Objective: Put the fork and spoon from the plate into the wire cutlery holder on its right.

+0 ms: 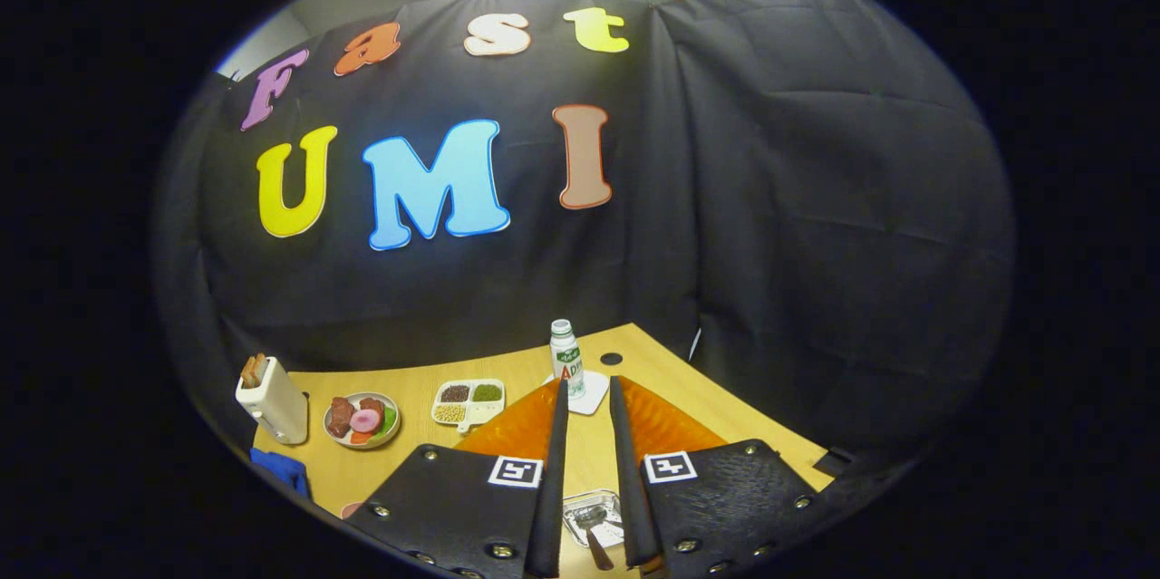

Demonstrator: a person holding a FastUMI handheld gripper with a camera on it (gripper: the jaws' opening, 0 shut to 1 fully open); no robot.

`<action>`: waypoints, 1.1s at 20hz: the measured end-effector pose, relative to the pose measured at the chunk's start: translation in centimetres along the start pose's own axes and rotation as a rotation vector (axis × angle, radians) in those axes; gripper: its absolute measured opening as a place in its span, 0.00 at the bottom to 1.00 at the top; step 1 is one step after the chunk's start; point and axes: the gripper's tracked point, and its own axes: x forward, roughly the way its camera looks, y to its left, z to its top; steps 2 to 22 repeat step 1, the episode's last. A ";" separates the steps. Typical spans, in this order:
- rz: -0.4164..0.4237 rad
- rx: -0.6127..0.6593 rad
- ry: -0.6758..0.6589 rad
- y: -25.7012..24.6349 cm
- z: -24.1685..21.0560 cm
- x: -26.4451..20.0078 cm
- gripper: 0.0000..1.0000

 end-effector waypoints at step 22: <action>-0.008 -0.011 -0.020 -0.1 0.5 -0.2 0.27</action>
